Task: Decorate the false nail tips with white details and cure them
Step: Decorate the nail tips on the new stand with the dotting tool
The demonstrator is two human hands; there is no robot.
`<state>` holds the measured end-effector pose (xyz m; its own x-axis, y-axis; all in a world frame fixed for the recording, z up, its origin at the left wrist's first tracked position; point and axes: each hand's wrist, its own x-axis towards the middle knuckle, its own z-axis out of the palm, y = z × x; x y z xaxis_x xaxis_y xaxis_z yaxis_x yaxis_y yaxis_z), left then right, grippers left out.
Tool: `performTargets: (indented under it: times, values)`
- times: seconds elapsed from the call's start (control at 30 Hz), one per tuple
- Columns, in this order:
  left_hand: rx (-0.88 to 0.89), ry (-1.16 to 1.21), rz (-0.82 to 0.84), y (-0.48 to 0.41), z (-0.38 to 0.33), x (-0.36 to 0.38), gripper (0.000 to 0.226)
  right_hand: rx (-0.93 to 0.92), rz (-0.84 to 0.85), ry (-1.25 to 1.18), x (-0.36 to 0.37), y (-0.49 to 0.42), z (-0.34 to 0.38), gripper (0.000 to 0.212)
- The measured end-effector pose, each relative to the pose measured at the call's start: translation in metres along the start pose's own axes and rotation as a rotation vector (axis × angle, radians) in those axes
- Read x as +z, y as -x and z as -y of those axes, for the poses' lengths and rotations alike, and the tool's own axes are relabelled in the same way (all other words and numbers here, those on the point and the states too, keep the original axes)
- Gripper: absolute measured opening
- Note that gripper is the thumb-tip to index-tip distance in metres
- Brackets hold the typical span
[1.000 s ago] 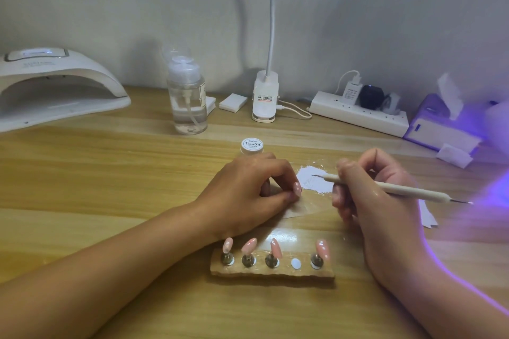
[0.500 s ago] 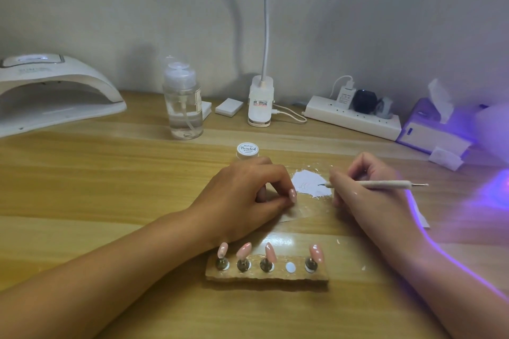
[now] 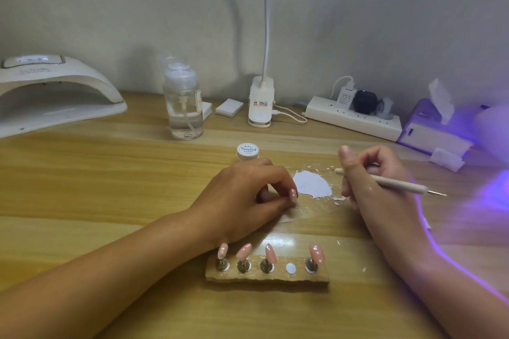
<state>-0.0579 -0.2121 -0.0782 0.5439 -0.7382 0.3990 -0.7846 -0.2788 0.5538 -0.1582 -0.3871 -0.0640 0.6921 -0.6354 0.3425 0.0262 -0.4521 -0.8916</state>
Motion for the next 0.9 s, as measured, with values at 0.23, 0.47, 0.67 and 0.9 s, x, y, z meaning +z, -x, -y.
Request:
performTargets:
  times: [0.23, 0.47, 0.67, 0.9]
  values:
    - [0.003, 0.012, 0.005, 0.000, 0.000, 0.000, 0.008, 0.017, -0.008, -0.248, 0.002, 0.002, 0.011, 0.033]
    - [-0.002, -0.022, -0.016, 0.000, 0.001, 0.000, 0.010, 0.167, 0.194, -0.408, 0.012, 0.017, 0.009, 0.028]
    - [-0.024, -0.022, -0.015, 0.000, 0.001, 0.000, 0.020, 0.150, 0.211, -0.318, 0.012, 0.017, 0.010, 0.033]
    - [-0.025, -0.016, -0.028, -0.001, 0.003, 0.002, 0.006, 0.148, 0.259, -0.233, 0.014, 0.018, 0.009, 0.016]
